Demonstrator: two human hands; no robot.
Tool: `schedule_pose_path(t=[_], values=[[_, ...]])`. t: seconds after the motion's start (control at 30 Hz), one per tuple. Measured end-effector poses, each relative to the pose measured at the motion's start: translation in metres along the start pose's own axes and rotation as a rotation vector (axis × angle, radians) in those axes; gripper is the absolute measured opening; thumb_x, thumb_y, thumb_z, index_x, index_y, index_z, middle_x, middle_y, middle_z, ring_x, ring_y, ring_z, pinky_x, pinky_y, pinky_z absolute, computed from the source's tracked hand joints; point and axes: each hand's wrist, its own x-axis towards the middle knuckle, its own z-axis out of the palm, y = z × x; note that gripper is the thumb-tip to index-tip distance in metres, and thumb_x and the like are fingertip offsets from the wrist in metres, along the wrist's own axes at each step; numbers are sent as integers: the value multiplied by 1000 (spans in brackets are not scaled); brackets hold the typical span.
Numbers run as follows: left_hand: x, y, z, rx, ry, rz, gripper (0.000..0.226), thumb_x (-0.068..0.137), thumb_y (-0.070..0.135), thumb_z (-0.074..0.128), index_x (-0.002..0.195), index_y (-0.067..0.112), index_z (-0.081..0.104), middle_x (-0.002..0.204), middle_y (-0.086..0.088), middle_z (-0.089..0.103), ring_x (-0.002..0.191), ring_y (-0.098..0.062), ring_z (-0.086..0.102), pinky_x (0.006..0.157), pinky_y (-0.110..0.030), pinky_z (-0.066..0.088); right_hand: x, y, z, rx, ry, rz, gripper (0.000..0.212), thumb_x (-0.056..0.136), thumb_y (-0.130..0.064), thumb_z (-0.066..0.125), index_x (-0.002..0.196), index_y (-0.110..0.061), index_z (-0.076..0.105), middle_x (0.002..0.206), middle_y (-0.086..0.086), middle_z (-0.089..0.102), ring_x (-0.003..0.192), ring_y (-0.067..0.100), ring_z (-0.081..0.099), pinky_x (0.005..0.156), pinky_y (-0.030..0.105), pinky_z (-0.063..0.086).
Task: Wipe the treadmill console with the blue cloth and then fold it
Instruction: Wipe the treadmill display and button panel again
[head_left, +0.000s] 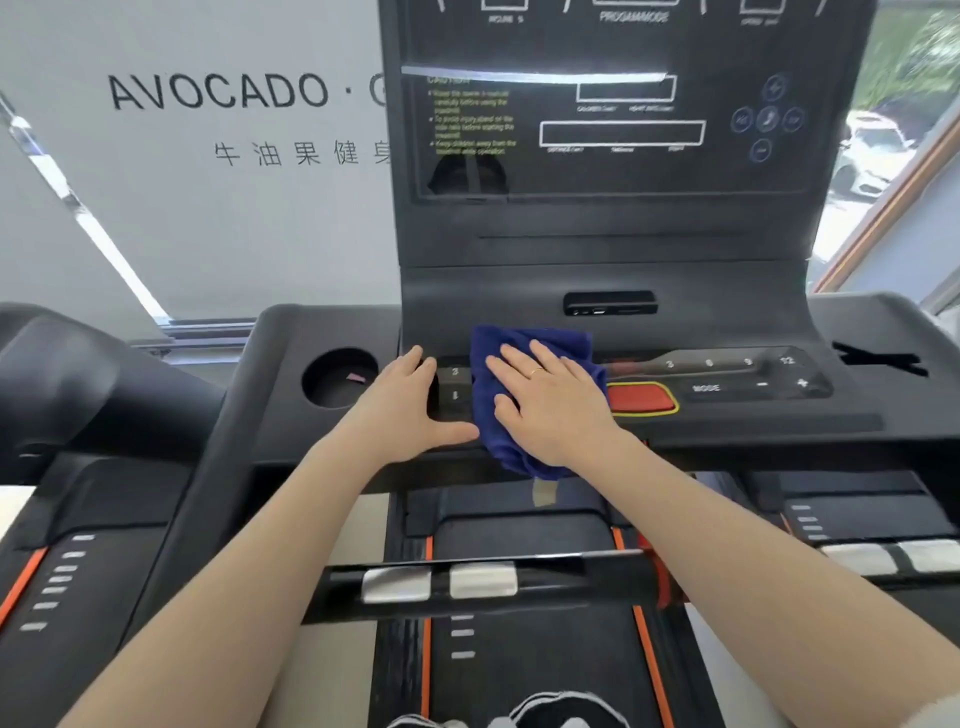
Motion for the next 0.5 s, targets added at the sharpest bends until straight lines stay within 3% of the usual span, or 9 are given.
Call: schedule_pose_path(t=[0.13, 0.3, 0.4, 0.5], values=[[14, 36, 10, 42, 7, 40, 106, 75, 57, 64, 148, 7, 5, 157, -6, -3, 144, -19, -1, 115, -30, 6, -6, 58, -11, -30, -2, 177, 65, 93, -60, 29, 146, -22, 27, 157, -4, 17, 144, 24, 12, 115, 44, 12], [30, 65, 31, 112, -13, 85, 110, 73, 64, 61, 148, 8, 3, 157, -7, -4, 145, -20, -3, 116, -32, 3, -21, 129, -13, -28, 43, 416, 58, 96, -38, 32, 149, -18, 19, 158, 1, 12, 144, 27, 9, 114, 44, 14], [33, 77, 40, 183, -6, 66, 112, 72, 69, 57, 148, 8, 2, 157, -8, -5, 144, -22, -4, 117, -34, 2, -19, 117, -8, -55, 47, 336, 60, 93, -35, 18, 150, -18, 15, 159, 1, 9, 145, 26, 5, 115, 45, 9], [31, 77, 42, 197, 36, 63, 109, 72, 68, 58, 149, 11, 4, 157, -7, -1, 144, -22, 0, 116, -34, 2, -21, 75, -2, -56, 42, 12, 73, 80, -39, 10, 150, -22, 18, 158, -3, 12, 145, 21, 5, 115, 42, 6]])
